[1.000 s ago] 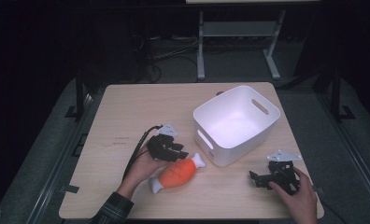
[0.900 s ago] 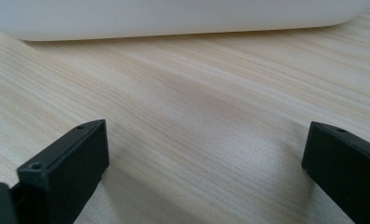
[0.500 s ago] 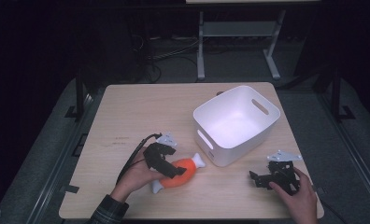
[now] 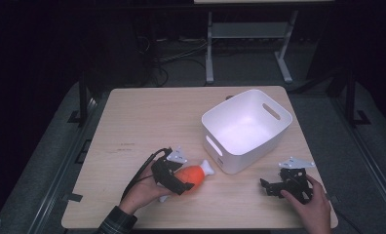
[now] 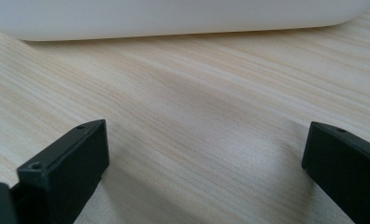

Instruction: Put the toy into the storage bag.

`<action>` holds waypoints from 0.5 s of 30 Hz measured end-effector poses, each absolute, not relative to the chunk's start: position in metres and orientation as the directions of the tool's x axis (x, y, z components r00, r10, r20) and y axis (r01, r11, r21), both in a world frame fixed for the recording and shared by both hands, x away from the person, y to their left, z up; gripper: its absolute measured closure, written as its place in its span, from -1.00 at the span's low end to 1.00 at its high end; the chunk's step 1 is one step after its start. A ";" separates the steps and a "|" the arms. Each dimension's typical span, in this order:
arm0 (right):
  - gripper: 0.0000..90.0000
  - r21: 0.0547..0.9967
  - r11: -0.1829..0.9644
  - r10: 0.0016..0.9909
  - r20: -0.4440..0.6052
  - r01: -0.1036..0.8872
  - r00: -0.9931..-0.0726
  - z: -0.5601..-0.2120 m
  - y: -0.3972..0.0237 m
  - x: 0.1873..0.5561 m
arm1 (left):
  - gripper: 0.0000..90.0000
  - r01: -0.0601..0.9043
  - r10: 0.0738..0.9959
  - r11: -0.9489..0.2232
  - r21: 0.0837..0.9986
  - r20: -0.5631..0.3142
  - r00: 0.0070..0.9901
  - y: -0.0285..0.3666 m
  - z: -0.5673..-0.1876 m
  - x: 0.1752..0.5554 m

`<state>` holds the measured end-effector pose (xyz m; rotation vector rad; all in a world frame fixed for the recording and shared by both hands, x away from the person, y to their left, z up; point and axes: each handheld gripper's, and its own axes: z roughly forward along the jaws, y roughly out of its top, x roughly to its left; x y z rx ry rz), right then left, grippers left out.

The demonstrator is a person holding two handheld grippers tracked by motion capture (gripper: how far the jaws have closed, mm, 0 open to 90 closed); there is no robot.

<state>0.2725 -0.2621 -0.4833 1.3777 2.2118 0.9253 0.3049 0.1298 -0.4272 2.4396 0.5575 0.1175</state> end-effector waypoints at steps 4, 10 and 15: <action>-1.00 0.700 0.305 0.892 0.028 0.646 -0.451 -0.483 -0.262 0.273 | -0.72 0.361 0.416 -0.725 0.587 -0.045 0.908 0.127 -0.433 0.304; -1.00 0.700 0.305 0.892 0.028 0.646 -0.451 -0.483 -0.262 0.272 | -0.72 0.350 0.400 -0.745 0.567 -0.040 0.916 0.122 -0.438 0.303; -1.00 0.700 0.305 0.892 0.027 0.645 -0.452 -0.483 -0.262 0.273 | -0.72 0.355 0.401 -0.751 0.557 -0.042 0.915 0.121 -0.442 0.303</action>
